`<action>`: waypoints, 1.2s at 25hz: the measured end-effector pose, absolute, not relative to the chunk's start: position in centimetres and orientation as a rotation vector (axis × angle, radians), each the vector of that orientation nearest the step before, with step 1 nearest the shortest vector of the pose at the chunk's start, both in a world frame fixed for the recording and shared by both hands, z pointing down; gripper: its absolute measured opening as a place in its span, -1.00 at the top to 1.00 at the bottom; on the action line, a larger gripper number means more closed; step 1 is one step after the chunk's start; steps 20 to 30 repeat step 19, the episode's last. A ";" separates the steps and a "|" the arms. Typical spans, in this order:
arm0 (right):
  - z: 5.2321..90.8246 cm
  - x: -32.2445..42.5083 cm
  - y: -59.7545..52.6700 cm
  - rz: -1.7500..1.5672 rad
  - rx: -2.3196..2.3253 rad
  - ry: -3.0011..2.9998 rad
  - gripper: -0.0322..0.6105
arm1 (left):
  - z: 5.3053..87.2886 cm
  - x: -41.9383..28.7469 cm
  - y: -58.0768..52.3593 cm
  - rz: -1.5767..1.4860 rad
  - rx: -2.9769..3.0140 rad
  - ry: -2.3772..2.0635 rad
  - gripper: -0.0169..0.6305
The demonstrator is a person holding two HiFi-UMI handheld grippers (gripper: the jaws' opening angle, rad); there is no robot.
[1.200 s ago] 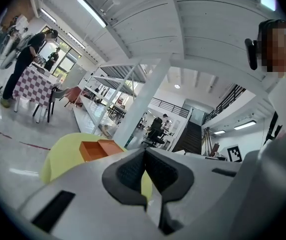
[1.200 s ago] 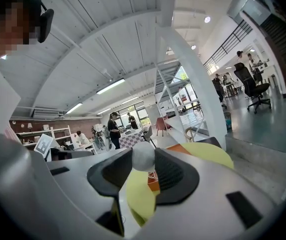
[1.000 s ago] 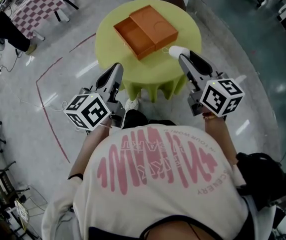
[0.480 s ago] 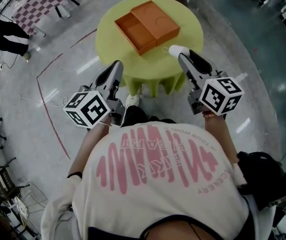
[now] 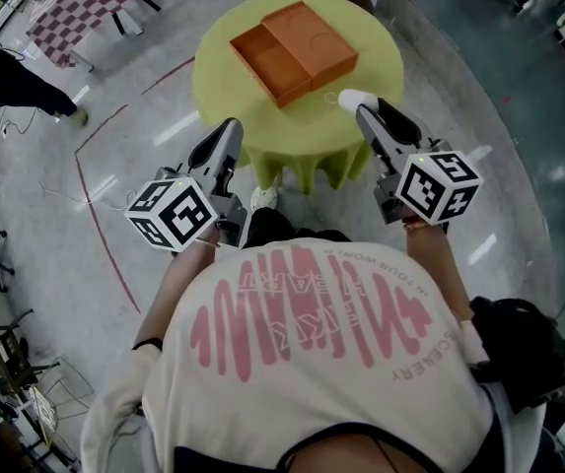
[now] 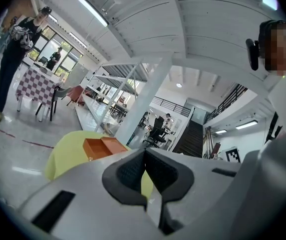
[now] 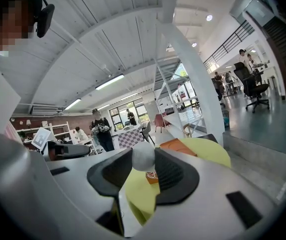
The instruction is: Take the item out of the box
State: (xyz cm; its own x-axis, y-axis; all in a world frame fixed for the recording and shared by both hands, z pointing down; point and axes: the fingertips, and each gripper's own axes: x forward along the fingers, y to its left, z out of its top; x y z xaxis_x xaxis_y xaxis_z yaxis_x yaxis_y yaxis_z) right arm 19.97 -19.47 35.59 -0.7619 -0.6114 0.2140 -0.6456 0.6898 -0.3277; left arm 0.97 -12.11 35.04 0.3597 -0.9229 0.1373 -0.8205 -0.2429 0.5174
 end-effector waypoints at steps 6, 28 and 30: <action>35.9 19.8 -19.4 0.601 1.049 -2.798 0.46 | 35.3 0.7 -12.3 -0.263 2.116 -1.502 0.92; 35.9 19.5 -19.5 0.590 1.063 -2.799 0.47 | 35.2 0.3 -12.7 -0.269 2.127 -1.492 0.92; 35.9 19.5 -19.5 0.590 1.063 -2.799 0.47 | 35.2 0.3 -12.7 -0.269 2.127 -1.492 0.92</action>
